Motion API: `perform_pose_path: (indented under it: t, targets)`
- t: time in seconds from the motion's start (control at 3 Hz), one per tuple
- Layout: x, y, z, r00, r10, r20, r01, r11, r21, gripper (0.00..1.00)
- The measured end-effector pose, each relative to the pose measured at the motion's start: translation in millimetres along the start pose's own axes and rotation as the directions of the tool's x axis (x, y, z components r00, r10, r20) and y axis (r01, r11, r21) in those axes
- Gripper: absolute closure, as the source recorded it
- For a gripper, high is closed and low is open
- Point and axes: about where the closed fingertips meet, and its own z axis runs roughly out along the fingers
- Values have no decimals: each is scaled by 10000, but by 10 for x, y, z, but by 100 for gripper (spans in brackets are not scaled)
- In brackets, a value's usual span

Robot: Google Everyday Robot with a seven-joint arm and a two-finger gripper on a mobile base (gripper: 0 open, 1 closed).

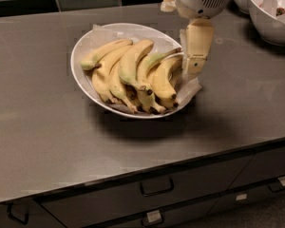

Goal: Pick banana from white bowl

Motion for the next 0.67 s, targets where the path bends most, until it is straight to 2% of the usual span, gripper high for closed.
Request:
perform_pose_path:
  t: [0.33,0.67]
  targets:
    - [-167,-204,120,9932,-954,664,988,9939,-492,0]
    - [-344,-424,247,9586,-1968,2056,2123,9756,-559,0]
